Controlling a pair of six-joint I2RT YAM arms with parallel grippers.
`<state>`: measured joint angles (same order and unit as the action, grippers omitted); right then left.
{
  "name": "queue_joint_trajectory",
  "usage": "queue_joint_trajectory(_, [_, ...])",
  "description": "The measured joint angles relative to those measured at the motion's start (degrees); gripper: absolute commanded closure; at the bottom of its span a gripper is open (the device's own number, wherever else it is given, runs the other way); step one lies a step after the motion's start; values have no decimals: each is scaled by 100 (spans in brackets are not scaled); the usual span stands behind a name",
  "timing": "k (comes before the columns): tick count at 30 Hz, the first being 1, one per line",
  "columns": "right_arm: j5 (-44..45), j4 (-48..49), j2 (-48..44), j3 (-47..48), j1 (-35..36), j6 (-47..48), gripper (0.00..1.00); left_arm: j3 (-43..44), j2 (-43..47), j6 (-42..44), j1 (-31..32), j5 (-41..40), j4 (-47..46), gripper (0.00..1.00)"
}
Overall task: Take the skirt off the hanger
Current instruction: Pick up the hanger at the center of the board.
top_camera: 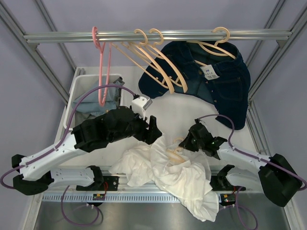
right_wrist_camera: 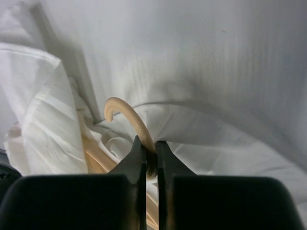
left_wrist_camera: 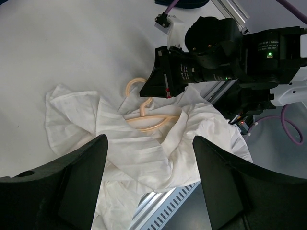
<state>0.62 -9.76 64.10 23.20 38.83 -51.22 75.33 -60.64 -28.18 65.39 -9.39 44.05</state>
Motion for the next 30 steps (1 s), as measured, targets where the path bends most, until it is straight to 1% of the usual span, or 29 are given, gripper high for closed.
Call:
queue_joint_trajectory(1, [17,0,-111,42,0,76,100,0,0,-28,2,-11,0,27])
queue_joint_trajectory(5, [52,-352,-977,341,-2,544,100,0,-59,-238,2,-155,31,27])
queue_joint_trajectory(9, [13,-1115,-2304,1058,0,1091,100,103,-446,-428,2,-284,109,27])
queue_joint_trajectory(11, [-39,-1410,-2651,1558,0,1373,100,361,-824,-470,2,-291,227,27])
queue_joint_trajectory(13, [-164,-1672,-2730,2046,-11,1609,100,774,-1250,-450,2,-280,284,26])
queue_joint_trajectory(15, [-470,-1775,-2699,2413,-22,1834,100,1102,-1543,-284,9,-186,175,22])
queue_joint_trajectory(17, [-907,-1928,-2682,2625,-22,1996,100,1167,-1611,35,15,-31,-74,20])
queue_joint_trajectory(20, [-1399,-2157,-2697,2752,-22,2111,100,1051,-1475,468,20,138,-404,18])
queue_joint_trajectory(23, [-1609,-2439,-2741,2841,-22,2210,100,758,-1141,678,-4,393,-699,19])
queue_joint_trajectory(24, [-1641,-2533,-2750,2881,-22,2238,100,651,-1001,704,-7,529,-796,22])
queue_joint_trajectory(26, [-1639,-2706,-2739,2986,-22,2251,100,498,-785,713,2,680,-960,23])
queue_joint_trajectory(30, [-1530,-2894,-2614,3298,-22,2166,100,245,-605,632,264,654,-1316,25])
